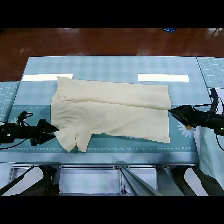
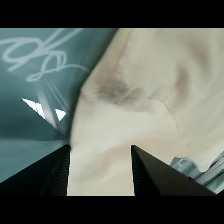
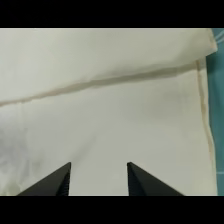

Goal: Fold the shirts.

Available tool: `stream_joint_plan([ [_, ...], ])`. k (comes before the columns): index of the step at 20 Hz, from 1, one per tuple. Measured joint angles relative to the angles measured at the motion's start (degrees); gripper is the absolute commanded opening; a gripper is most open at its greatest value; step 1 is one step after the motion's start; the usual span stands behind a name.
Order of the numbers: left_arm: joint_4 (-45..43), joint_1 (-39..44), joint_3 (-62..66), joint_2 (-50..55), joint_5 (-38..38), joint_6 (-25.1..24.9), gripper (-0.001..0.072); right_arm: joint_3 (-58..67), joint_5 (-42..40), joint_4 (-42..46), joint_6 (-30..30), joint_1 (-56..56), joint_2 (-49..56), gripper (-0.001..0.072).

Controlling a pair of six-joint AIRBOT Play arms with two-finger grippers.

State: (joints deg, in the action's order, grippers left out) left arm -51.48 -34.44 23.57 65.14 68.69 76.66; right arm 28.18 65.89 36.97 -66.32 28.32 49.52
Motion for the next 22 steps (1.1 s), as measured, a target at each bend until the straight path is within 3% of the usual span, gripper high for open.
stream_joint_plan([
  [1,2.1,1.0,-1.2,0.0,-1.2,-0.7,0.0423,-0.2,0.1,-0.7,0.1,0.0,-0.1,0.0414],
  [2,3.1,2.4,-2.2,0.0,-2.4,-1.5,0.0183,-0.3,0.2,-1.3,0.1,0.2,-0.1,0.0414],
  [3,3.1,3.7,-3.0,0.2,-3.9,-2.3,0.0048,-0.3,0.2,-1.9,0.1,0.7,-0.2,0.0414],
  [7,4.6,6.3,-3.5,0.4,-5.7,-3.8,0.0023,0.4,0.9,0.2,-0.4,6.7,-0.3,0.0414],
  [13,3.7,7.1,0.3,0.5,-6.9,-6.3,0.0023,-4.4,6.6,15.6,-9.0,12.4,-0.3,0.0414],
  [22,4.7,7.2,2.1,0.2,-4.2,-7.0,0.0023,-9.4,7.3,19.1,-12.9,12.9,1.3,0.0413],
])
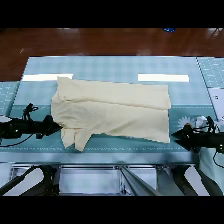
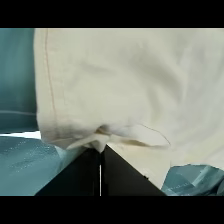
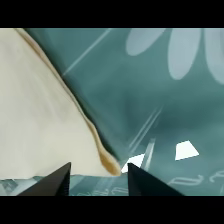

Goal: Fold the shirts.

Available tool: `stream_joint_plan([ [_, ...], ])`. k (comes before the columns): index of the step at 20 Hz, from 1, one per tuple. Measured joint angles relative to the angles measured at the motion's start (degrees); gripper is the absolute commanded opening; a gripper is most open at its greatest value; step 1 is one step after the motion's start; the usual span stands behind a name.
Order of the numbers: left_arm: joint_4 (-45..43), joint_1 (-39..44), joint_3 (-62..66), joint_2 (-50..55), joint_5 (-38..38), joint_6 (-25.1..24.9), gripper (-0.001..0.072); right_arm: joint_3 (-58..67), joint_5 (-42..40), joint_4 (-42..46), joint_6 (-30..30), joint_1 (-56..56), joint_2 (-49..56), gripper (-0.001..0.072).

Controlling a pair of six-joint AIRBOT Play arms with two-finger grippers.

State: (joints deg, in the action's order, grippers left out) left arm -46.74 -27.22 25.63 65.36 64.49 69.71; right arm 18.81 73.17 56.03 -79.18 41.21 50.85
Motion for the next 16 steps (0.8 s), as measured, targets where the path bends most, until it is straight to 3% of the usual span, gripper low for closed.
stream_joint_plan([
  [4,0.2,0.0,0.1,0.0,0.1,-0.1,0.0023,-0.2,-1.4,-1.2,-0.1,-6.1,6.3,0.0414],
  [7,0.3,0.0,0.1,0.0,0.3,-0.1,0.0023,-0.1,-6.0,-7.5,1.6,-11.0,10.9,0.0401],
  [8,0.3,0.0,0.1,0.0,0.4,-0.1,0.0023,0.2,-7.1,-9.5,2.7,-12.1,12.1,0.0319],
  [10,0.3,0.0,0.1,0.0,0.5,-0.1,0.0023,1.1,-10.8,-12.3,5.1,-13.7,14.0,0.0016],
  [13,0.3,0.0,1.2,0.0,1.0,-0.1,0.0023,3.3,-12.1,-14.4,8.8,-14.7,15.3,0.0020],
  [16,0.5,0.0,5.1,0.0,2.7,-0.3,0.0023,6.8,-8.4,-16.2,11.0,-15.1,15.7,0.0020],
])
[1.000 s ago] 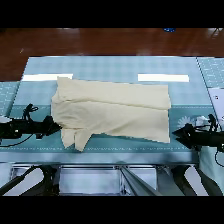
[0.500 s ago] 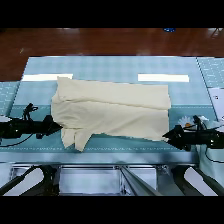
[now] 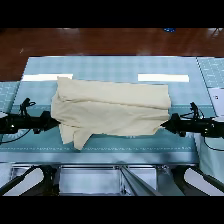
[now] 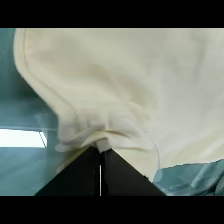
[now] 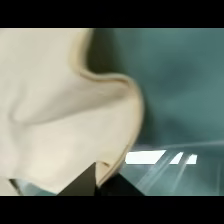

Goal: Fold the shirts.

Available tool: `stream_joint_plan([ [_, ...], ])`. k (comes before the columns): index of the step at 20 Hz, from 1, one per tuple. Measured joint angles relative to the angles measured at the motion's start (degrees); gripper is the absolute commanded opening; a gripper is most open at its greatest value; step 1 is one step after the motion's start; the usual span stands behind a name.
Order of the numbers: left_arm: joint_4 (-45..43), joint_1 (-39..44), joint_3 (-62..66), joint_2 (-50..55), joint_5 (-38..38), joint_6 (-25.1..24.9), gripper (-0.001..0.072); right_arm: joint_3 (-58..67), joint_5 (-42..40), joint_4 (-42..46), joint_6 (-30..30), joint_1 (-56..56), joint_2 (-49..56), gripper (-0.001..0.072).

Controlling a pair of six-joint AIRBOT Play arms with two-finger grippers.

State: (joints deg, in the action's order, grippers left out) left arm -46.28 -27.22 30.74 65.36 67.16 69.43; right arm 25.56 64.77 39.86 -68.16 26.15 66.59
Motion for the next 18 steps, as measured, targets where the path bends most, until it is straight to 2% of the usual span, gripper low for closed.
stream_joint_plan([
  [4,2.8,0.1,7.8,0.5,2.3,0.0,0.0023,7.6,3.5,-1.2,0.8,-0.2,0.4,0.0020],
  [8,4.8,2.9,17.6,5.2,2.0,1.0,0.0023,16.6,5.1,-2.9,0.2,-0.3,3.7,0.0020],
  [13,5.6,9.5,34.8,18.9,0.3,5.3,0.0023,26.0,5.3,-6.7,0.0,-0.3,12.0,0.0020],
  [18,5.6,13.6,52.7,34.0,1.9,11.1,0.0023,33.1,4.3,-10.6,1.1,-0.5,20.5,0.0020],
])
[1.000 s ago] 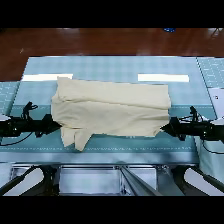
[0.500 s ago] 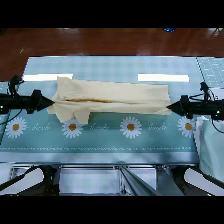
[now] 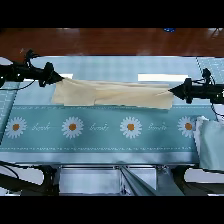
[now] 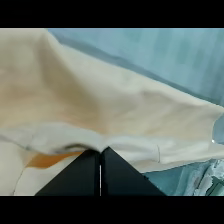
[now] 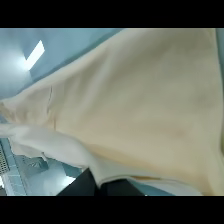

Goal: Fold the shirts.

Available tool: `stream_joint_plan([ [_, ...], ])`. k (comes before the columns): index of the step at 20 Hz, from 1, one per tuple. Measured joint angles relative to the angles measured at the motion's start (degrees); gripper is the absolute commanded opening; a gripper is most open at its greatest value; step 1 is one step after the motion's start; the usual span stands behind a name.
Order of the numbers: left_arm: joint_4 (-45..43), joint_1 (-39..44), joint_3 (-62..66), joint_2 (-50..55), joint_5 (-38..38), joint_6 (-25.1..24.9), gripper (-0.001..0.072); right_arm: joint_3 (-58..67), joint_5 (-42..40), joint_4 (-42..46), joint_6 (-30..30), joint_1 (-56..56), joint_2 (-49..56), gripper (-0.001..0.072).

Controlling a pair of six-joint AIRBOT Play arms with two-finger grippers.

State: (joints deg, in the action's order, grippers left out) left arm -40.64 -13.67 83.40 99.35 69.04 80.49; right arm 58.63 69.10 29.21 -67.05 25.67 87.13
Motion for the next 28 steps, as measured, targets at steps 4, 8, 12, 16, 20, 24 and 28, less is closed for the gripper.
stream_joint_plan([
  [4,-0.1,1.1,6.6,7.4,1.2,2.1,0.0066,4.1,-2.5,-1.1,0.9,-2.1,5.6,0.0024],
  [8,-0.1,1.2,8.9,10.7,-0.1,2.5,0.0500,5.8,-7.2,-1.6,1.0,-3.4,8.9,0.0413],
  [12,-0.2,-1.9,13.0,9.7,1.6,2.5,0.0500,8.6,-5.4,-1.7,0.0,-0.1,9.4,0.0413],
  [16,-2.9,-6.0,14.8,1.5,2.9,1.2,0.0500,10.0,-0.4,2.9,-1.7,5.7,6.7,0.0413],
  [20,-8.2,-5.9,6.4,-12.3,-2.2,-0.6,0.0500,6.6,-1.2,11.6,-4.6,6.9,5.0,0.0414],
  [24,-10.1,-1.1,-10.2,-25.5,-8.9,-2.5,0.0500,3.7,-4.6,12.0,-4.5,4.7,6.4,0.0420],
  [28,-11.0,4.7,-20.7,-30.9,-12.5,-3.1,0.0500,3.3,-7.0,7.1,-2.0,1.7,9.4,0.0420],
])
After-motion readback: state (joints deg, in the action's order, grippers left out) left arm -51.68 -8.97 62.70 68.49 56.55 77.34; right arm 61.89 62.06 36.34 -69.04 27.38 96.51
